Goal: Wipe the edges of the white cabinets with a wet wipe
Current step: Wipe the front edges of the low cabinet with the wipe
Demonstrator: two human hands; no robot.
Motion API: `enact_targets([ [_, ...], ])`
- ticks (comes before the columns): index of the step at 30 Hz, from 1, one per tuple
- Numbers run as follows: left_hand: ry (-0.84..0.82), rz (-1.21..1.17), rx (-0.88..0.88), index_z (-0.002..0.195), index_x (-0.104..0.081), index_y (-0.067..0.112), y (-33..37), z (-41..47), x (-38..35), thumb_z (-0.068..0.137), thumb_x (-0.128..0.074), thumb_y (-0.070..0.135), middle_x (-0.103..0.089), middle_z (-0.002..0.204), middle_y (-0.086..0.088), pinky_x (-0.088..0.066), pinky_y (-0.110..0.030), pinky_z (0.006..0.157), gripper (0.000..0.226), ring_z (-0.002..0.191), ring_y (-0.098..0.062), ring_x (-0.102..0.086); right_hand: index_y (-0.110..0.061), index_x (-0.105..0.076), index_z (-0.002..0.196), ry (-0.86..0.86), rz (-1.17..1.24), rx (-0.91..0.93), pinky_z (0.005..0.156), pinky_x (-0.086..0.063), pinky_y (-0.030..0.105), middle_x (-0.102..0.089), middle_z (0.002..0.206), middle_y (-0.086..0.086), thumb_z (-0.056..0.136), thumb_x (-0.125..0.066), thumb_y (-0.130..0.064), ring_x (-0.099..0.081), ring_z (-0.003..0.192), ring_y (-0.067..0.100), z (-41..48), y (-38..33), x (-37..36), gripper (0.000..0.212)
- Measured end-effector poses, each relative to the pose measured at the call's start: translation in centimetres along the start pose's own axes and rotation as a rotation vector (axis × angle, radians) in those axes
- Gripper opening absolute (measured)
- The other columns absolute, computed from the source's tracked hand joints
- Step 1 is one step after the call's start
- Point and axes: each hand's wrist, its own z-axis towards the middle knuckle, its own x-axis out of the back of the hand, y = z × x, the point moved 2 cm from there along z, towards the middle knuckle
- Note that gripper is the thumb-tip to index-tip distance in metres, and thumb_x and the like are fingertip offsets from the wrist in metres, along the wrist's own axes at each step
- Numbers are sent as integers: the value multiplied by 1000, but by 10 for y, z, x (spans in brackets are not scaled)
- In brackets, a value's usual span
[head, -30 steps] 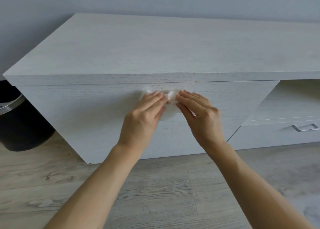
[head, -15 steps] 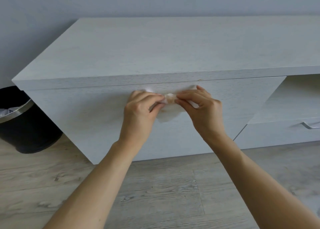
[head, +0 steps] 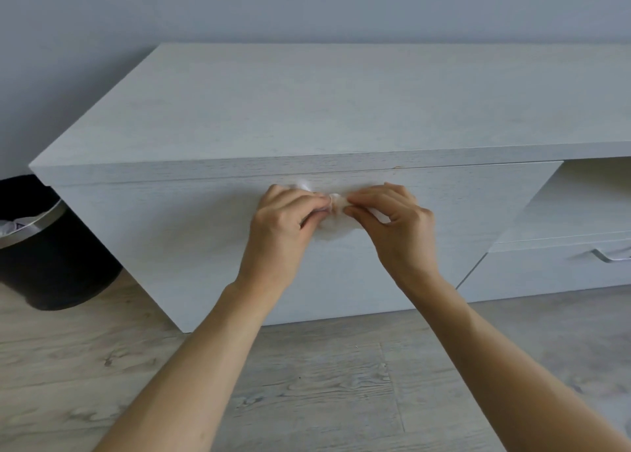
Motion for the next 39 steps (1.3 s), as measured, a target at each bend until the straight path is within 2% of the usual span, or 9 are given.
enact_targets([
  [8,4,-7,18,82,-74,3,-7,-2,3,68,-77,4,-72,79,-6,-42,-19,71,14,76,-17,-55,-12,-73,82,-34,121,-216,79,-47,25,-68,84,-4,72,-77,-10,-60,88,11,2,0,1,11],
  [12,3,-10,-16,81,-73,3,-8,-3,-1,71,-75,5,-71,79,-5,-41,-19,71,11,78,-15,-52,-13,-72,81,-76,79,-166,76,-41,13,-68,79,-3,74,-75,-13,-55,85,8,0,-11,-14,8],
  [14,14,4,-24,82,-74,4,-11,-3,2,71,-75,8,-71,80,-5,-41,-16,72,12,77,-15,-53,-10,-72,81,-60,72,-128,81,-38,11,-69,78,0,73,-76,-10,-54,85,10,1,-8,-10,9],
  [16,25,21,-27,83,-74,4,-13,-3,3,71,-74,9,-71,81,-5,-38,-12,75,13,78,-14,-53,-7,-72,80,-12,38,-72,88,-40,18,-71,80,3,71,-77,-5,-56,87,13,1,2,2,11],
  [19,30,48,-63,84,-73,1,-11,-3,2,71,-74,6,-71,81,-7,-39,-15,74,13,78,-14,-52,-5,-72,79,-6,-18,39,83,-45,31,-72,80,4,69,-77,0,-54,89,13,2,1,1,12],
  [25,59,37,-55,89,-72,1,-22,-11,11,74,-73,5,-71,91,-8,-43,-15,84,16,88,-15,-57,-5,-73,78,-50,4,96,80,-45,33,-72,78,4,70,-76,-3,-60,85,24,1,-15,-19,9],
  [30,48,23,-85,86,-73,4,-2,-3,-6,72,-75,7,-72,86,-5,-47,-28,75,14,81,-17,-58,-5,-74,80,17,-84,130,87,-45,37,-73,85,7,68,-78,-1,-64,85,25,3,10,11,14],
  [35,-27,-23,-93,95,-73,3,3,-7,-6,70,-75,-5,-71,96,-7,-50,-26,85,26,90,-17,-65,-2,-73,83,81,-97,140,90,-47,39,-73,89,9,70,-75,1,-66,88,22,-6,2,4,13],
  [39,-2,21,-80,98,-71,1,-14,-16,14,71,-72,-5,-69,101,-8,-48,-23,91,28,98,-12,-61,-1,-73,87,-16,-60,244,91,-46,35,-72,93,11,74,-72,2,-67,92,23,-7,-16,-14,14],
])
